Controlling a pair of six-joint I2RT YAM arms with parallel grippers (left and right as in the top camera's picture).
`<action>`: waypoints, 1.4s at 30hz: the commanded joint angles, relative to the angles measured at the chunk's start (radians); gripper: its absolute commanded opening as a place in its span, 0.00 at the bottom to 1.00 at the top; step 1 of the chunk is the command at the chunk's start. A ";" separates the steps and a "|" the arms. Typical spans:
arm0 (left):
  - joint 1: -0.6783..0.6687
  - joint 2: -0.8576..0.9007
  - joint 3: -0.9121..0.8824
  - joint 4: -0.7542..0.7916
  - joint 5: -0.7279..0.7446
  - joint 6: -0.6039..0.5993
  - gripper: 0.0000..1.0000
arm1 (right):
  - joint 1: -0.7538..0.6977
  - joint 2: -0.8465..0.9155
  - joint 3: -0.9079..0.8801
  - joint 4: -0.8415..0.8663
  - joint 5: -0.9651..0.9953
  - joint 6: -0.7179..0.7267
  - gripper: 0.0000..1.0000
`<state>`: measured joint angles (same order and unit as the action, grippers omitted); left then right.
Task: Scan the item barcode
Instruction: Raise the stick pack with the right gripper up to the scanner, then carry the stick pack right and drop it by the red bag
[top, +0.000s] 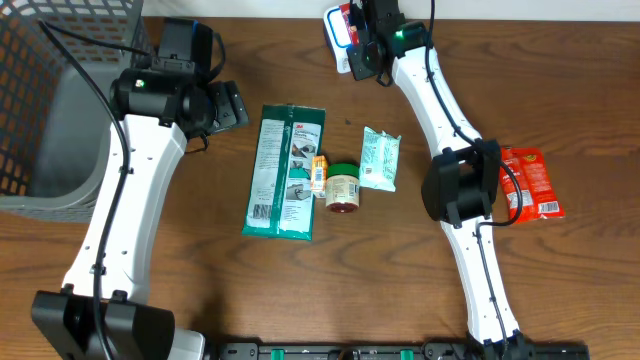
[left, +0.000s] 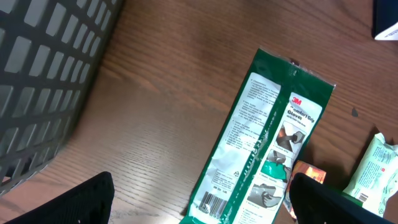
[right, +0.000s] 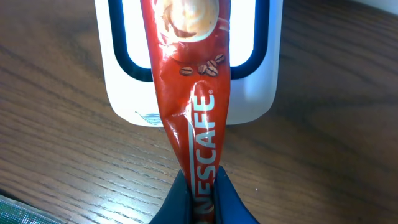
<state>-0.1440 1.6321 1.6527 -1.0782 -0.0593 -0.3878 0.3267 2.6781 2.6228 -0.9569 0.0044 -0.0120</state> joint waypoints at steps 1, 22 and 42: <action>0.003 0.002 0.000 -0.005 -0.013 0.006 0.90 | 0.014 0.018 0.013 -0.001 0.013 -0.012 0.01; 0.003 0.002 0.000 -0.005 -0.013 0.006 0.90 | 0.013 -0.265 0.015 -0.275 -0.066 -0.011 0.01; 0.003 0.002 0.000 -0.006 -0.013 0.006 0.90 | -0.026 -0.605 -0.118 -0.742 -0.019 0.088 0.01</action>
<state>-0.1440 1.6321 1.6527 -1.0782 -0.0593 -0.3878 0.3050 2.1284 2.5565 -1.6943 -0.0338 0.0406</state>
